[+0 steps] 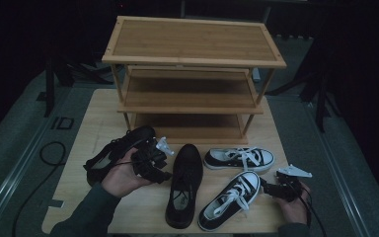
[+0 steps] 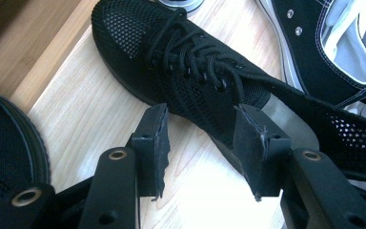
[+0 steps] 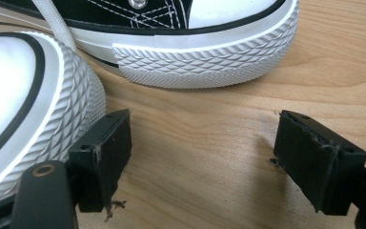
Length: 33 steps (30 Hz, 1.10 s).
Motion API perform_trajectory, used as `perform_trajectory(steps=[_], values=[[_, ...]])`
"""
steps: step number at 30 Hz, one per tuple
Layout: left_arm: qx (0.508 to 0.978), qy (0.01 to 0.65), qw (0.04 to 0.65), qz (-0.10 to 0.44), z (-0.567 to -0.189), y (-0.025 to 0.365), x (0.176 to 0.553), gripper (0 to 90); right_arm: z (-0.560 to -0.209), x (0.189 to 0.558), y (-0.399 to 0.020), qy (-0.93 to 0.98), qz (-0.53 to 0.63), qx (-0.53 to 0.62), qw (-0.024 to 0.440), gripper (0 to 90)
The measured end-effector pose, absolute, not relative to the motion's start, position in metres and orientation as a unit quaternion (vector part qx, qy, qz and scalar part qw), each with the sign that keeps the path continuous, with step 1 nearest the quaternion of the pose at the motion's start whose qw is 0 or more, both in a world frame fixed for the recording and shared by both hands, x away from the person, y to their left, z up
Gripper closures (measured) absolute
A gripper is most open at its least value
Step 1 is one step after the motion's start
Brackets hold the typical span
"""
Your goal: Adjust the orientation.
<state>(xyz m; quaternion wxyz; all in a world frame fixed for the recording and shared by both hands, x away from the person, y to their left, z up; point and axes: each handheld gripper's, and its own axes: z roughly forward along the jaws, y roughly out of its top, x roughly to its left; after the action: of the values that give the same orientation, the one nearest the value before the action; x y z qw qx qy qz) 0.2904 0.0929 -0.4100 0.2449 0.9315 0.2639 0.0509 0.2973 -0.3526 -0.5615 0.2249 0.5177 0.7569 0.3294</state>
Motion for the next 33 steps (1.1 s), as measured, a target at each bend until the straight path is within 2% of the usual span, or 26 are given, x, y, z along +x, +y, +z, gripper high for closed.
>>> perform_trajectory(steps=[33], values=[[0.944,0.238,0.226,0.037,-0.423,0.063,0.288,56.2,-0.561,0.297,-0.353,0.757,0.329,0.518,0.225,20.1]])
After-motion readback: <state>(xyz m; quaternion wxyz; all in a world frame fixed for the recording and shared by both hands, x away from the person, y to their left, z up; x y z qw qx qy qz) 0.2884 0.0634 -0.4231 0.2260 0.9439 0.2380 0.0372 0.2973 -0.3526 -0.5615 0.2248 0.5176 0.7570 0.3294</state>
